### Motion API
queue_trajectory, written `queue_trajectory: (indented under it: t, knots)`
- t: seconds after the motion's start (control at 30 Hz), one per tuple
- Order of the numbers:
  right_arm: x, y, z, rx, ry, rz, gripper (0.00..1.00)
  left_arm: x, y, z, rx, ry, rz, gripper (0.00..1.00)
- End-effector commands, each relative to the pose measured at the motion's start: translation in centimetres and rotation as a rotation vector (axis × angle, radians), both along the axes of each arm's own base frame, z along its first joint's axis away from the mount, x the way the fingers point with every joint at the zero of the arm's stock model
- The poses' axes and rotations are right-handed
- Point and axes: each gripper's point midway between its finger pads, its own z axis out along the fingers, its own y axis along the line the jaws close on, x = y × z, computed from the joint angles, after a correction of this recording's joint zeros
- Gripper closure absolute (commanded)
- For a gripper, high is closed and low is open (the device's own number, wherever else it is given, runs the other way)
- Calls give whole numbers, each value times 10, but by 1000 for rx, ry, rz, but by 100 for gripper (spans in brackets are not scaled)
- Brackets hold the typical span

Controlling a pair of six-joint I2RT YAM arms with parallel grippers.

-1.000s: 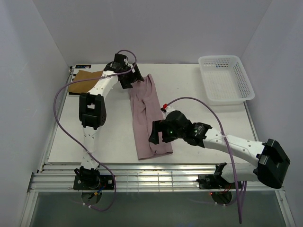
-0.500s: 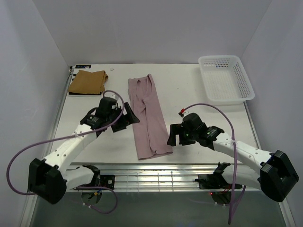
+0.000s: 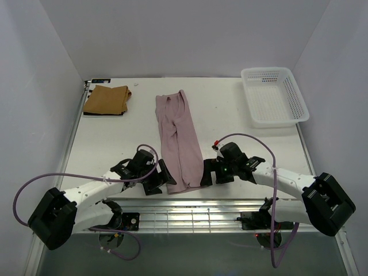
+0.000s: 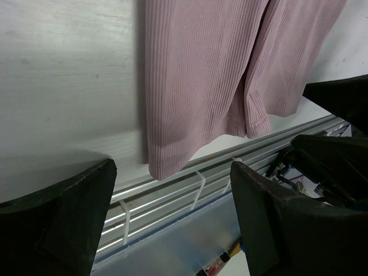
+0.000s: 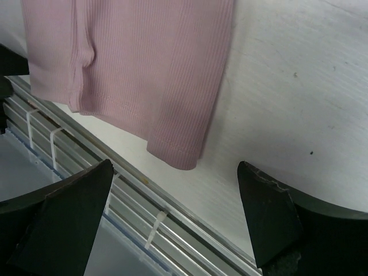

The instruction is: Fold and stack the tank tops

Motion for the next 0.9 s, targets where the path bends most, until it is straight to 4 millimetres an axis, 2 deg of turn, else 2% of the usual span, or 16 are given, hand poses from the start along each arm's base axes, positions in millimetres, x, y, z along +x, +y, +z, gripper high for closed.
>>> queue_trajectory:
  t: [0.0, 0.07, 0.13, 0.17, 0.2, 0.27, 0.33, 0.4, 0.47, 0.6, 0.67, 0.73, 0.77, 0.87]
  knots:
    - [0, 8, -1, 45, -1, 26, 5, -1, -9, -5, -17, 0, 15, 10]
    - [0, 7, -5, 40, 4, 17, 3, -4, -7, -13, 7, 22, 22, 19]
    - [4, 4, -9, 18, -6, -5, 1, -3, -6, -18, 22, 26, 34, 23]
    - [5, 4, -10, 14, -6, -12, 5, -5, -4, -24, 36, 41, 34, 26]
    - [6, 3, -11, 7, -6, -19, 8, -6, -5, -25, 38, 45, 30, 35]
    - [6, 2, -14, 0, 0, -29, 14, -8, -5, -29, 49, 58, 28, 43]
    - [7, -1, -19, -15, -2, -47, 21, -8, -4, -31, 55, 60, 31, 47]
    - [7, -3, -24, -30, 3, -49, 34, -9, -3, -35, 62, 61, 27, 49]
    - [6, -5, -29, -38, 14, -50, 46, -9, -4, -37, 65, 66, 24, 56]
    - [0, -5, -35, -38, 42, -51, 61, -12, -4, -43, 80, 94, 16, 69]
    - [-2, -7, -37, -39, 47, -50, 88, -14, -3, -43, 80, 98, 14, 78]
    - [-6, -7, -35, -25, 50, -42, 92, -17, -4, -41, 65, 106, 6, 86]
    - [-8, -8, -34, -18, 51, -41, 92, -19, -5, -40, 56, 110, -1, 98]
    - [-20, -15, -27, -4, 53, -30, 92, -28, -7, -33, 19, 118, -6, 100]
